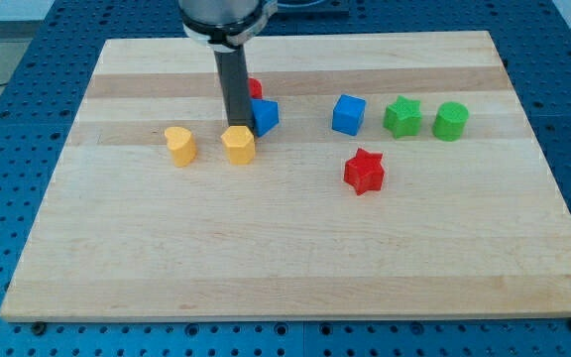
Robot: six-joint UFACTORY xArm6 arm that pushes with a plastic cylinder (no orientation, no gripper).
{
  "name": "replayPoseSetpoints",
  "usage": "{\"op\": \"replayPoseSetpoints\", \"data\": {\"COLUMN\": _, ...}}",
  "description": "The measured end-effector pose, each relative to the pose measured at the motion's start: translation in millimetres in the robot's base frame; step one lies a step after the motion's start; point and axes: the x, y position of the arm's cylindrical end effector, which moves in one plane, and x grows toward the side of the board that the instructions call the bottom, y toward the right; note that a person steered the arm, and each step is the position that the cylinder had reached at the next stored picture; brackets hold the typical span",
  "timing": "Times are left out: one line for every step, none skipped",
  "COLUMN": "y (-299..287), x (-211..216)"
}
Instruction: Keep your arm at the left side of the yellow heart
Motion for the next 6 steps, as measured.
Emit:
{"op": "replayPoseSetpoints", "data": {"y": 10, "x": -8}}
{"op": "replayPoseSetpoints", "data": {"y": 13, "x": 13}}
{"op": "replayPoseSetpoints", "data": {"y": 69, "x": 32}}
{"op": "replayPoseSetpoints", "data": {"y": 96, "x": 55}}
{"op": "replayPoseSetpoints", "data": {"y": 113, "x": 85}}
{"op": "replayPoseSetpoints", "data": {"y": 193, "x": 86}}
